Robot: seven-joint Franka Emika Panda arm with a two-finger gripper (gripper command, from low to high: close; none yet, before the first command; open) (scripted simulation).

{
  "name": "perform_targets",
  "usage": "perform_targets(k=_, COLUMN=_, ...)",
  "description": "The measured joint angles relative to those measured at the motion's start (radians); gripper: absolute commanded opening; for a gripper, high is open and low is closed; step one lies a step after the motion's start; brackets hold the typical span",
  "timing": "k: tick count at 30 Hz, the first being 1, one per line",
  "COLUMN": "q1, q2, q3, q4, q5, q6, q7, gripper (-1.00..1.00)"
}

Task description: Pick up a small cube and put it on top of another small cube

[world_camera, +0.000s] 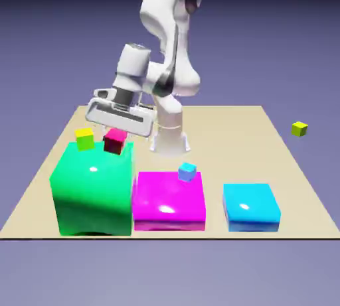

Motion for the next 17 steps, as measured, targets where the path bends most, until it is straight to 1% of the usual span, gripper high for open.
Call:
perform_targets(k=7, q1=-0.005, q2=-0.221, q3=-0.248, q4=-0.052, q5=0.057, q6=-0.13, q7=-0.005, gripper=-1.0)
perform_targets(k=9, q1=0.014, q2=-0.229, q3=-0.246, q4=-0.05, q5=0.078, q6=-0.135, q7=0.025, gripper=-1.0)
perform_targets(k=14, q1=0.028, q2=-0.054, q3=-0.281, q4=-0.091, q5=0.083, q6=0.082, q7=0.018, gripper=-1.0)
perform_targets(k=15, q1=0.028, q2=-0.048, q3=-0.282, q4=-0.093, q5=0.083, q6=0.089, q7=0.017, gripper=1.0)
perform_targets(k=17, q1=0.028, q2=-0.048, q3=-0.282, q4=-0.093, q5=0.083, q6=0.089, q7=0.017, gripper=1.0)
